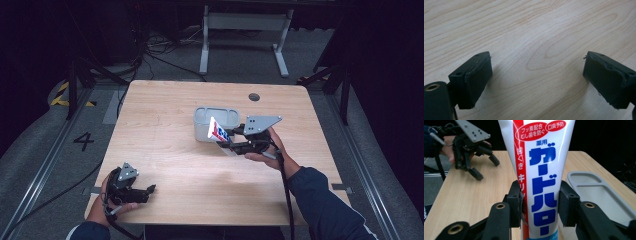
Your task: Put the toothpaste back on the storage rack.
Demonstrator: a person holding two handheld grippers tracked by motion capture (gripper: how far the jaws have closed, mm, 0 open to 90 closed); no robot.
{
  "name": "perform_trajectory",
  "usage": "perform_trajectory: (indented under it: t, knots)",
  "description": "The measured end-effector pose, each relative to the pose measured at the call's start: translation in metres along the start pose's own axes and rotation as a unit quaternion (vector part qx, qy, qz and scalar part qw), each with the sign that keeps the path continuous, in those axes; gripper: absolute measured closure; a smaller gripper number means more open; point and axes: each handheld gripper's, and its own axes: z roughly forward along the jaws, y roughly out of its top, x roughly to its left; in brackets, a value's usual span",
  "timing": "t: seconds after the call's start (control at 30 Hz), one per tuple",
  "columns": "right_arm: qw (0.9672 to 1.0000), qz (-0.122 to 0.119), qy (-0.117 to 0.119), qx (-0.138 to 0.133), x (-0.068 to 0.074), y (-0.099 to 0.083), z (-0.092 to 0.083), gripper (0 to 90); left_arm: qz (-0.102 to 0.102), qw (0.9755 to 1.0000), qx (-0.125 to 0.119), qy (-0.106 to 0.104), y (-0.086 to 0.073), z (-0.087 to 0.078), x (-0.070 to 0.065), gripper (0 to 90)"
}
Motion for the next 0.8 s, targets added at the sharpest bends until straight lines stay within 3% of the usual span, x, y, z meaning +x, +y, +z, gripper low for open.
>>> perform_trajectory:
  t: [0.6,0.8]
  knots:
    - [0.9979,0.013,-0.056,-0.031,-0.013,0.023,0.007,61.6,-0.001,1.0000,0.002,-0.002,0.000,0.000,0.000,9.2]
    - [0.9964,0.022,-0.071,-0.040,-0.024,0.030,0.009,61.7,-0.001,1.0000,0.003,-0.003,0.000,0.000,0.000,9.2]
